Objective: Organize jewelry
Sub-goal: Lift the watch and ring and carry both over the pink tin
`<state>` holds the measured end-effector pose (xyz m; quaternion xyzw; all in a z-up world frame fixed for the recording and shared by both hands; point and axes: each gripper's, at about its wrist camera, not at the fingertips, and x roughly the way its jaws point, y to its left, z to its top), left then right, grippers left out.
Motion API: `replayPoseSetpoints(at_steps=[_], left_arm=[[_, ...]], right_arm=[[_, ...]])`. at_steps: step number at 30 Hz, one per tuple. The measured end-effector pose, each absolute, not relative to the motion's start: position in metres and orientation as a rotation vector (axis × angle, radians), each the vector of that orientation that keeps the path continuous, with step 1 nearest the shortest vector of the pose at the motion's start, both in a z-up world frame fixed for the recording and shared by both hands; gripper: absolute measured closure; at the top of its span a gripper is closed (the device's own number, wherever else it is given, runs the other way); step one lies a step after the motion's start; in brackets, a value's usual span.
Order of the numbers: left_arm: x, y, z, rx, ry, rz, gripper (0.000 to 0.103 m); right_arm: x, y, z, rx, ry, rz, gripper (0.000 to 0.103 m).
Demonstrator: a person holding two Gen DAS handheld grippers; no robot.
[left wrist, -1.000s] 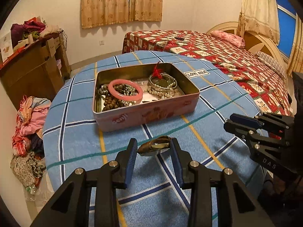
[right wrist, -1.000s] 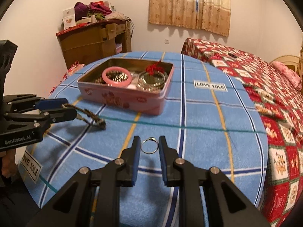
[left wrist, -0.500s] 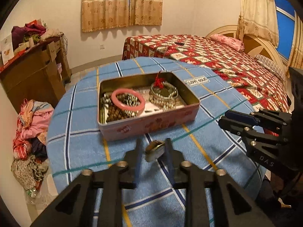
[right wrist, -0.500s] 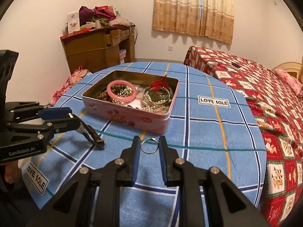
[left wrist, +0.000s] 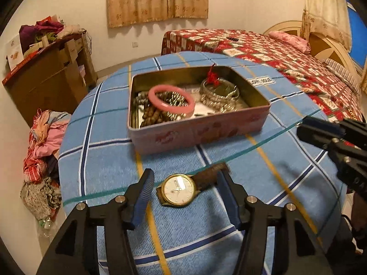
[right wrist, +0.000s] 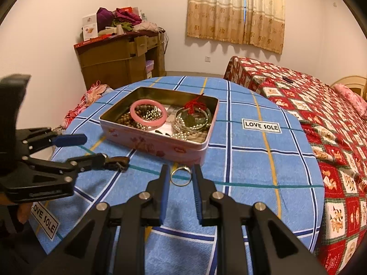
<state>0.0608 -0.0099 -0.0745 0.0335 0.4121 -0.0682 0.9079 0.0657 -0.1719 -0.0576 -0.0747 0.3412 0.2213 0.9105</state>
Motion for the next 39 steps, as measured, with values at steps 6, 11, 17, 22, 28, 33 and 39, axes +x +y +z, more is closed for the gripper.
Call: replayPoseSetpoints(at_steps=[6,11,17,22,28,33,39], left_arm=[[0.068,-0.016,-0.092,0.119,0.892,-0.194,0.036],[0.08,-0.006,-0.1,0.075,0.907,-0.179,0.036],[0.076,-0.007,-0.099,0.082,0.91,-0.202,0.06],[0.071,-0.008,-0.096,0.074,0.921,-0.222,0.064],[0.062,-0.012,-0.074,0.071,0.871,-0.235,0.064],[0.063,-0.011,-0.041,0.069,0.801,-0.247,0.064],[0.081,-0.003,-0.019,0.082,0.753,-0.215,0.064]], right_arm=[[0.064,-0.171,-0.061,-0.151,0.712,0.461,0.081],[0.062,-0.171,-0.062,-0.148,0.713,0.463,0.081],[0.062,-0.17,-0.064,-0.144,0.714,0.463,0.081],[0.062,-0.168,-0.062,-0.146,0.709,0.469,0.081],[0.065,-0.168,-0.055,-0.151,0.696,0.47,0.081],[0.073,-0.164,-0.047,-0.164,0.678,0.475,0.081],[0.087,-0.155,-0.031,-0.179,0.636,0.493,0.081]])
